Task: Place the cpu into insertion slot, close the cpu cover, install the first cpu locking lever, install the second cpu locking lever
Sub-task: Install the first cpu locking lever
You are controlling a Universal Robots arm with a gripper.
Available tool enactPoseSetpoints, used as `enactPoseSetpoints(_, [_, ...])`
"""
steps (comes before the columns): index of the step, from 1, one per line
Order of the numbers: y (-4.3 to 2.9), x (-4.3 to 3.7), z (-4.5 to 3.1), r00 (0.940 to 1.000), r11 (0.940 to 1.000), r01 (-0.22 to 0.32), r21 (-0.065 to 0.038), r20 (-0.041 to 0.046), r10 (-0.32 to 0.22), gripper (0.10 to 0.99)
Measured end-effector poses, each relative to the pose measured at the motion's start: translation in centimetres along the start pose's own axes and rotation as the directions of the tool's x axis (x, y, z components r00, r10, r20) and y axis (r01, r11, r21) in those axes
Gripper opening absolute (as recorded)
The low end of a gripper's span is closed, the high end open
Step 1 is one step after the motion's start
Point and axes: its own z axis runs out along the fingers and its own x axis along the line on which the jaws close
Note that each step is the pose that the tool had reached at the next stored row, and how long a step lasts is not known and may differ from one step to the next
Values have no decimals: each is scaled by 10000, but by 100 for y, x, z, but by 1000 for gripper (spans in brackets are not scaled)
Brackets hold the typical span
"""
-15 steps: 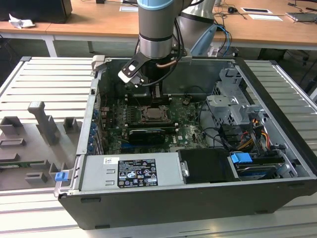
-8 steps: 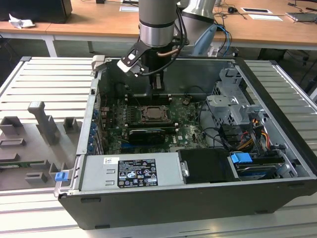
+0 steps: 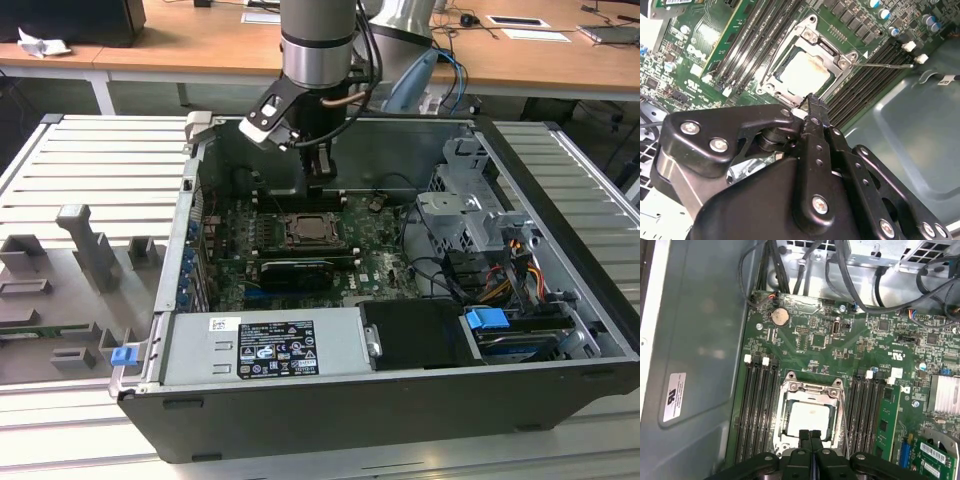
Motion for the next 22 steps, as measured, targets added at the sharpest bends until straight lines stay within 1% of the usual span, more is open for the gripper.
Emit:
enactPoseSetpoints(1, [0, 0, 0, 10000, 10000, 62, 1, -3, -62, 106])
enactPoseSetpoints(5, [0, 0, 0, 9982, 9982, 605, 14, -29, -605, 106])
enactPoseSetpoints(6, [0, 0, 0, 9942, 9942, 1072, 23, -53, -1072, 106])
enactPoseSetpoints(7, [0, 0, 0, 9868, 9868, 1617, 34, -81, -1617, 106])
enactPoseSetpoints(8, [0, 0, 0, 9828, 9829, 1843, 37, -93, -1843, 106])
enactPoseSetpoints(10, [0, 0, 0, 9773, 9774, 2115, 42, -107, -2114, 106])
enactPoseSetpoints(17, [0, 0, 0, 9644, 9644, 2643, 48, -136, -2642, 106])
enactPoseSetpoints(21, [0, 0, 0, 9506, 9507, 3102, 53, -161, -3101, 106])
enactPoseSetpoints(22, [0, 0, 0, 9485, 9486, 3165, 54, -165, -3164, 106])
